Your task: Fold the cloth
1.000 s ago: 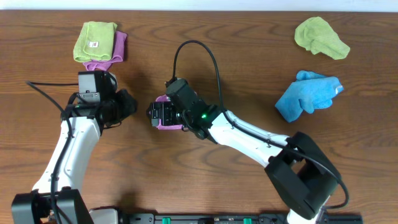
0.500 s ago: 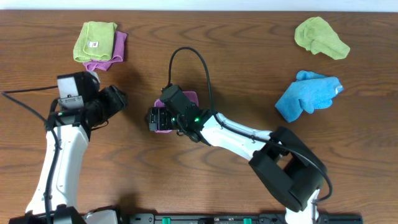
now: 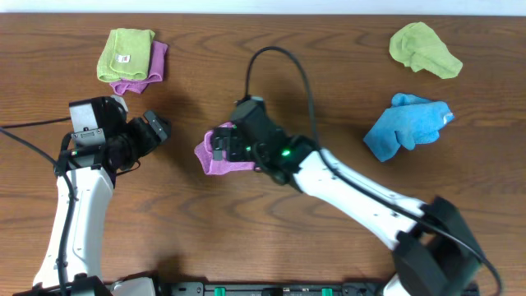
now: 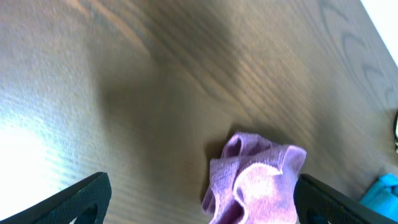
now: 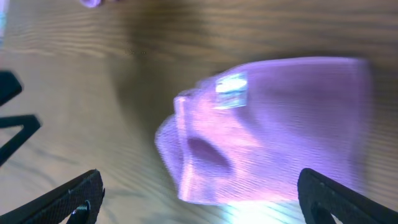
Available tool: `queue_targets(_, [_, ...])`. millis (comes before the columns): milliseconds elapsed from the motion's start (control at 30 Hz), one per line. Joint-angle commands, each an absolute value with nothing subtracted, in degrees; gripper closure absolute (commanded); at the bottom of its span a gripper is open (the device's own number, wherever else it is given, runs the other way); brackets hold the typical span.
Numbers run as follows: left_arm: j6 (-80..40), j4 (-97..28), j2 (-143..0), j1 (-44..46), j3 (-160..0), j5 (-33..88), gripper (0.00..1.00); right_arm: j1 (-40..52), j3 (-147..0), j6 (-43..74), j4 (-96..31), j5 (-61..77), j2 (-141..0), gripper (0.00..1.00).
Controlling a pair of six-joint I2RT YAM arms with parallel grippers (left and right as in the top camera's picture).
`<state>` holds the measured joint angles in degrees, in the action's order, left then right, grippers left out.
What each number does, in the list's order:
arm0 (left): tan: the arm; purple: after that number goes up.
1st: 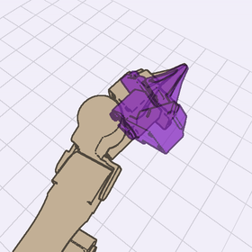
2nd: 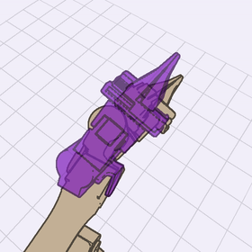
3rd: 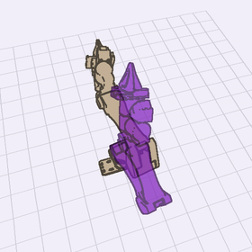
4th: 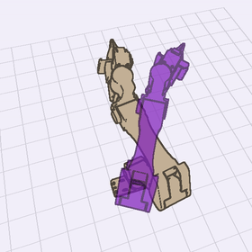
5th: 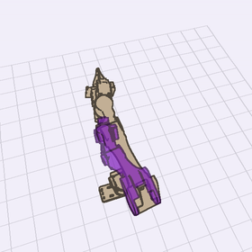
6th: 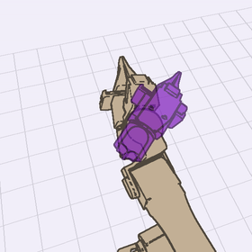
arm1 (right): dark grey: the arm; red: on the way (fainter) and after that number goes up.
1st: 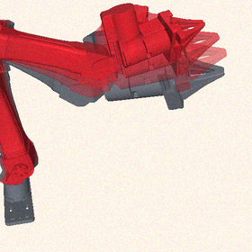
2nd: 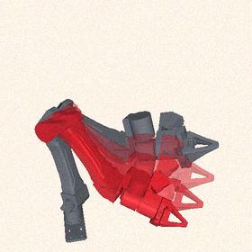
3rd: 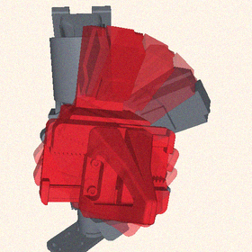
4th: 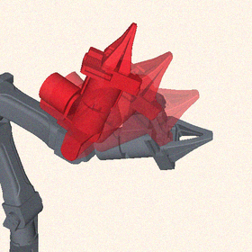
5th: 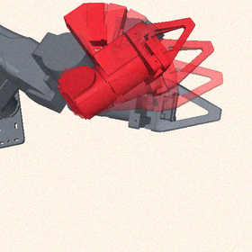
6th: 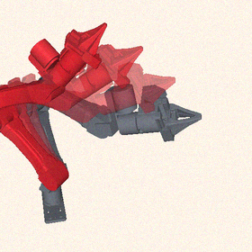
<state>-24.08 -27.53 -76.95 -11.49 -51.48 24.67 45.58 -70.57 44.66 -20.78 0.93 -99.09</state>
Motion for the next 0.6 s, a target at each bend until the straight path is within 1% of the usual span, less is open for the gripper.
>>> queue_targets(0, [-23.79,-29.28,-75.94,-11.7,-52.05,27.11,0.05,42.81,-71.31,41.8,-25.87,-2.63,-93.65,0.01])
queue_targets(167, [-24.08,-32.64,-75.96,-11.7,-52.05,30.59,0.05,37.71,-71.29,36.18,-40.36,-3.92,-83.18,0.01])
queue_targets(233, [-24.05,-35.05,-76.03,-11.7,-51.96,30.74,0.05,35.73,-71.0,35.88,-49.1,-7.88,-77.97,0.01])
queue_targets(333, [-24.47,-36.88,-76.71,-11.68,-50.94,30.85,0.05,33.61,-68.66,35.92,-58.89,-12.73,-70.32,0.01])
queue_targets(400, [-26.13,-36.29,-77.58,-11.6,-49.25,32.08,0.05,32.42,-64.95,36.03,-60.73,-12.38,-63.7,0.01])
queue_targets(567, [-30.15,-29.95,-79.22,-11.6,-43.55,37.95,0.05,32.12,-54.0,39.88,-59.0,-11.57,-46.04,0.01])
